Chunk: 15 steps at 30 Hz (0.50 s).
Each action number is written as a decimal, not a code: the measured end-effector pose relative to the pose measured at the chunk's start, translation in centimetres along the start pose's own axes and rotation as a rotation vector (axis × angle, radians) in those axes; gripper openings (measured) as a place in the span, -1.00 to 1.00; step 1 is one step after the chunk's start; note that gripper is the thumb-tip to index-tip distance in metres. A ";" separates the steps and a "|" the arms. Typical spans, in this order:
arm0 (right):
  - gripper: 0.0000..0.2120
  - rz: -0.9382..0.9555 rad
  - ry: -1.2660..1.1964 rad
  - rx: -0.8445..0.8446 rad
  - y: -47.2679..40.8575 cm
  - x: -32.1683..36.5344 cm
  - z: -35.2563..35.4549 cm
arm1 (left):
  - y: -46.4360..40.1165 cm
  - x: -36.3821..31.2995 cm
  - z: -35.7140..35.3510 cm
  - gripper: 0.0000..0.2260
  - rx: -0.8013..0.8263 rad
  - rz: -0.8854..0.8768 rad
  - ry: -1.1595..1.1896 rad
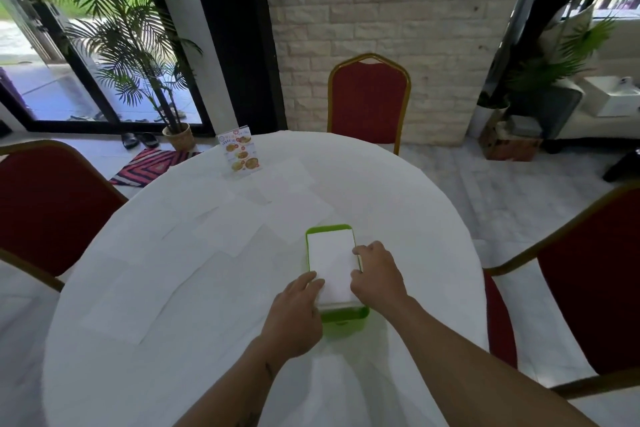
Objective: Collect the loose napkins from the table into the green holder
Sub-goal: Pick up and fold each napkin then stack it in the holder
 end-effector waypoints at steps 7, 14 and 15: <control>-0.64 0.173 0.385 0.008 1.0 0.2 -1.8 | 0.9 0.3 0.2 -0.49 -0.009 -0.024 -0.017; -0.57 0.141 0.321 -0.081 1.7 3.2 -1.6 | 2.5 3.9 1.8 -0.51 -0.194 0.026 0.126; -0.55 0.141 0.304 -0.061 1.9 4.1 -1.8 | 2.9 4.8 2.4 -0.53 -0.238 0.063 0.168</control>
Point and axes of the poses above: each hand's wrist, its own y-axis away from the middle knuckle, its own z-axis out of the back of the hand, x = y × z, the point moved 2 cm from there along -y, towards the middle knuckle, and after that the axes turned 12 degrees about -z, right-handed, at the moved point
